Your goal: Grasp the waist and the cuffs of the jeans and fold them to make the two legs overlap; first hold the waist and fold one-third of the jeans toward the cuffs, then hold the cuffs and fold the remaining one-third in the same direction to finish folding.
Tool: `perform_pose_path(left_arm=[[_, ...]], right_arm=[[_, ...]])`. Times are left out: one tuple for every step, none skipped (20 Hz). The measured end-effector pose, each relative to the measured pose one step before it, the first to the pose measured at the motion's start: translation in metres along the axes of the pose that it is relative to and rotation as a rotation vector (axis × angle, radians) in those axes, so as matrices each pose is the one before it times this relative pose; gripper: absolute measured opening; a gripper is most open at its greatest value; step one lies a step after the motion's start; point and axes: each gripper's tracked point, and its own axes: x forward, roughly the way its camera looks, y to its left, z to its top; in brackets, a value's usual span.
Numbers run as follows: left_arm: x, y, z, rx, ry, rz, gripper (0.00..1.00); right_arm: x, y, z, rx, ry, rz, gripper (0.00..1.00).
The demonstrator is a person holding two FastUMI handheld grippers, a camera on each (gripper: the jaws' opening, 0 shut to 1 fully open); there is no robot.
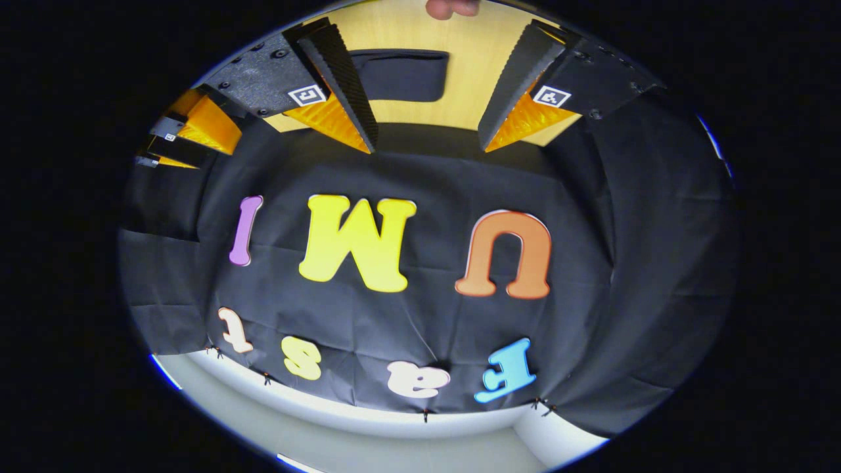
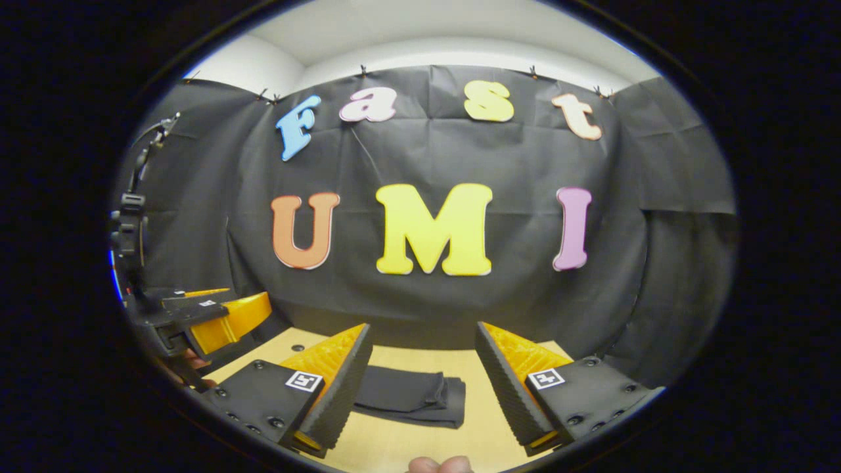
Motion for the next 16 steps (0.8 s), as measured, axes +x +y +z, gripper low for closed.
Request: perform_pose_path(left_arm=[[-0.00698, -0.00233, 0.00736, 0.00866, -0.02588, -0.00562, 0.98], [-0.00359, -0.00108, 0.00243, 0.00964, -0.01527, -0.00566, 0.98], [-0.00174, -0.00051, 0.00291, 0.01165, -0.01714, -0.00397, 0.98], [-0.00243, 0.001, 0.0009, 0.0063, 0.00379, -0.00474, 0.98], [0.00027, -0.00106, 0.00013, -0.00262, 0.00651, -0.00473, 0.98], [0.00096, 0.00084, -0.00232, -0.00564, 0.01084, -0.00427, 0.98], [0.00135, 0.00012, -0.0018, -0.0089, 0.00924, -0.00329, 0.98], [0.00016, 0.00023, 0.00004, -0.00538, 0.00041, -0.00293, 0.93], [0.00003, -0.00101, 0.00129, 0.00087, -0.00238, -0.00565, 0.98], [-0.00138, 0.00016, 0.00029, 0.00768, -0.00409, -0.00276, 0.98], [-0.00026, 0.00014, 0.00098, 0.01041, -0.00539, -0.00193, 0.98], [0.00046, -0.0019, -0.00089, 0.00533, -0.0015, -0.00384, 0.98], [-0.00033, -0.00044, -0.00041, 0.00059, 0.00008, -0.00355, 1.0], [-0.00003, -0.00021, 0.00055, -0.00103, 0.0011, -0.00523, 1.0], [-0.00047, 0.00073, 0.00006, 0.00041, 0.00048, 0.00093, 1.0], [0.00095, -0.00004, -0.00018, 0.00286, -0.00218, 0.00191, 0.98]], right_arm=[[-0.01706, 0.01101, 0.00332, -0.00649, -0.02634, -0.01213, 0.95], [-0.00248, 0.00322, 0.00286, -0.00488, -0.01972, -0.01433, 0.92], [-0.00223, 0.00202, 0.0025, -0.00396, -0.01331, -0.01268, 0.97], [-0.00095, 0.00047, -0.00159, 0.00251, -0.00751, -0.01049, 0.92], [0.00042, -0.00066, 0.00024, 0.01094, -0.00673, -0.01126, 0.92], [-0.00099, -0.00138, -0.00033, 0.01579, -0.00253, -0.01523, 0.97], [-0.00219, -0.00257, -0.0006, 0.01876, -0.00143, -0.0187, 0.98], [-0.00264, -0.00155, -0.00226, 0.00854, -0.00283, -0.0158, 0.92], [-0.00256, -0.00181, -0.00302, -0.00026, 0.00527, -0.01164, 0.98], [-0.00433, -0.00096, -0.00452, -0.00271, 0.01039, -0.00297, 0.98], [-0.00349, 0.00113, -0.00424, -0.00642, 0.01212, 0.00495, 0.98], [-0.00012, -0.00001, -0.00146, -0.00915, 0.00649, 0.0012, 0.93], [0.00066, -0.0001, 0.00048, -0.00905, 0.00112, -0.00049, 0.95], [0.00189, 0.00012, 0.00073, -0.00048, -0.00076, -0.00108, 0.98], [0.0023, 0.00205, 0.00227, 0.00439, -0.00315, 0.00168, 0.97], [0.00111, 0.00122, 0.00177, 0.00228, -0.00655, 0.00001, 0.93]])
